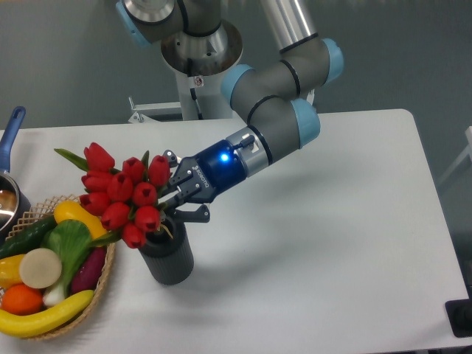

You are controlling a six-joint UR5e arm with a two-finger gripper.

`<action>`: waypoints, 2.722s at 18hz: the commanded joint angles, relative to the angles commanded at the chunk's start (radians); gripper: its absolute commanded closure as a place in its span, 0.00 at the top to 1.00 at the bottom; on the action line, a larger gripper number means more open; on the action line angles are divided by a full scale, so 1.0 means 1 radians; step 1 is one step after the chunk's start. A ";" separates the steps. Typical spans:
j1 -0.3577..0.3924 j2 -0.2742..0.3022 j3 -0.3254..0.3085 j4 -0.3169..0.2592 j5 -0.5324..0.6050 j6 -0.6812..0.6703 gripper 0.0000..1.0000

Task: Insert the flowers into the vase
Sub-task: 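Lower the tulip stems into the black vase opening, then open the gripper to release the tulips in the vase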

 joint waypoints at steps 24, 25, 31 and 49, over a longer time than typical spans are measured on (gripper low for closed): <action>0.000 -0.061 -0.055 0.002 0.049 0.080 0.33; 0.000 -0.060 -0.055 0.002 0.049 0.080 0.35; 0.000 -0.061 -0.052 0.002 0.051 0.103 0.64; 0.119 0.149 -0.048 0.002 0.455 0.150 1.00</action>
